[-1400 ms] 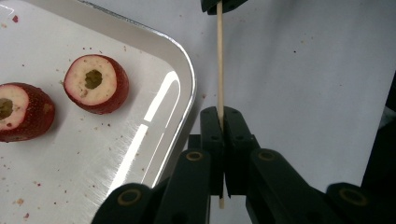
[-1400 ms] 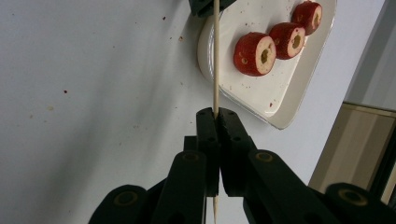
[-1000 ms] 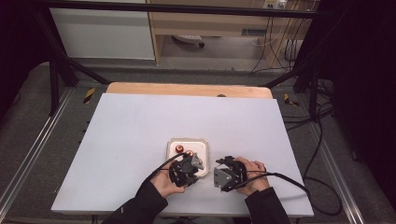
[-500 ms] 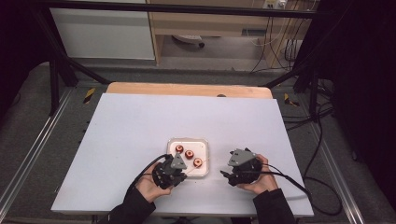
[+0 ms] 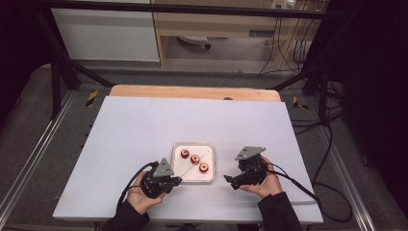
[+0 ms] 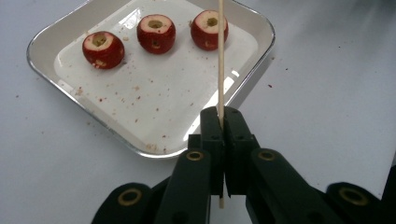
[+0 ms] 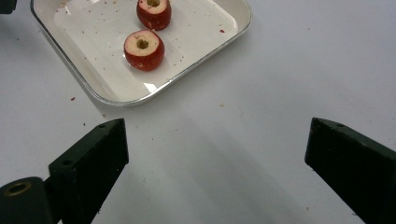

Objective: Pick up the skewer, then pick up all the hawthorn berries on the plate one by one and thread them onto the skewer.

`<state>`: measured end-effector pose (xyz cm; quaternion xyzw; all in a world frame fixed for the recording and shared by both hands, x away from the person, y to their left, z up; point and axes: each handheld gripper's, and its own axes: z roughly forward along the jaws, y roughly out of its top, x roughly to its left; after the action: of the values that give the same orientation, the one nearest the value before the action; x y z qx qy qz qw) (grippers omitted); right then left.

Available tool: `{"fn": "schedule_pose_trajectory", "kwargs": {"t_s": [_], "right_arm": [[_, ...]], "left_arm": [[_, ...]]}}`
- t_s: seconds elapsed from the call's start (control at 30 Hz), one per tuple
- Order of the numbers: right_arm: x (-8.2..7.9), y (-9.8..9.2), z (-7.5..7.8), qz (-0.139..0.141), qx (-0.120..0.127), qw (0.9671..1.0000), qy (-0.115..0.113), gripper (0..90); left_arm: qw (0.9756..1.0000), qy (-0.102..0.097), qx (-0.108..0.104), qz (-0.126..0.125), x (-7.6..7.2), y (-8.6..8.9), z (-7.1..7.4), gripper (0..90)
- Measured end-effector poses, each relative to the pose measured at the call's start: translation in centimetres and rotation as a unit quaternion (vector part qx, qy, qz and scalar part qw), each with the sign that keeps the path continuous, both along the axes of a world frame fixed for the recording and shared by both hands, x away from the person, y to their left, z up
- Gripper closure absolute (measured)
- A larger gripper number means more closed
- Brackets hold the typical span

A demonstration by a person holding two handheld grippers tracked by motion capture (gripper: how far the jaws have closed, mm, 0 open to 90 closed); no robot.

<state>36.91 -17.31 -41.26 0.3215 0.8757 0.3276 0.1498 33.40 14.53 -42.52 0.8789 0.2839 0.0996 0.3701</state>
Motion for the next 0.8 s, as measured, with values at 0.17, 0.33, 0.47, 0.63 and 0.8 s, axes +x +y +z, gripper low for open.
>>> {"fn": "schedule_pose_trajectory", "kwargs": {"t_s": [0.17,0.33,0.47,0.63,0.8], "right_arm": [[0.3,0.7,0.6,-0.006,0.007,0.9999,0.012,4.1],[0.7,1.7,1.0,-0.005,0.022,0.9995,0.024,3.6],[1.0,2.6,1.3,-0.01,0.028,0.999,0.032,3.5],[1.7,3.6,1.5,-0.018,0.028,0.9985,0.044,3.6],[2.4,4.8,1.8,-0.017,0.028,0.9979,0.056,3.7]], "left_arm": [[0.9998,-0.006,-0.009,0.016,-0.2,1.1,-0.4,88.1],[0.9994,-0.008,-0.014,0.03,-0.6,1.9,-0.5,88.1],[0.9989,-0.019,-0.024,0.035,-0.7,2.4,-0.6,88.1],[0.9986,-0.02,-0.03,0.038,-0.8,2.8,-0.5,88.0],[0.9985,-0.016,-0.035,0.039,-0.6,3.0,-0.7,88.0]]}}
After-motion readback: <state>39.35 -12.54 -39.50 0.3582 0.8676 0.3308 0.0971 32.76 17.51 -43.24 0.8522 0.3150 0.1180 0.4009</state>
